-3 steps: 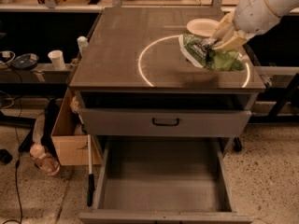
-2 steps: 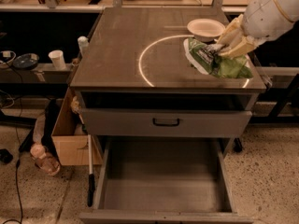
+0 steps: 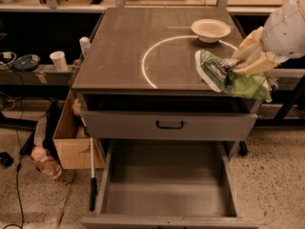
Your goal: Place green jalapeno chip bag into middle drawer
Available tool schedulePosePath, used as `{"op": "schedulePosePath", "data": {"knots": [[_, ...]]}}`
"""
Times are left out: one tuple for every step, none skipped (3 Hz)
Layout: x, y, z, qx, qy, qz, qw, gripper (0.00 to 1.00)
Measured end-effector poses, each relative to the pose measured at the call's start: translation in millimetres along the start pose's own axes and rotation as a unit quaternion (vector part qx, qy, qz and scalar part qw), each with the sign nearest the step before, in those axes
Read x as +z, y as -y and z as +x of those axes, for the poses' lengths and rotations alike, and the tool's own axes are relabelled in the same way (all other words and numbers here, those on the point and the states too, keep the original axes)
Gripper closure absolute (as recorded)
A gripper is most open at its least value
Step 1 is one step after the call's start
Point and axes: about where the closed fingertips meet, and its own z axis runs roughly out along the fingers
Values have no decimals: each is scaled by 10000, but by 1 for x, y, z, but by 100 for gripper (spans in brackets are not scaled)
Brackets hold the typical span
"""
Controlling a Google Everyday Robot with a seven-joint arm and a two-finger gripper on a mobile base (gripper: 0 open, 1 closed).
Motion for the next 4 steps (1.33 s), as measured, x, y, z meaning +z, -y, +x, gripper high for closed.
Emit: {"op": "schedulePosePath", "data": {"knots": [[-3,-21,-8,137,3,-26,9999,100],[-4,-34,-12,224,-62,-49,9997,100],[8,-44,-4,434,-365,32,9984,100],[33,-53,14,725,-709,93,9948,100]]}}
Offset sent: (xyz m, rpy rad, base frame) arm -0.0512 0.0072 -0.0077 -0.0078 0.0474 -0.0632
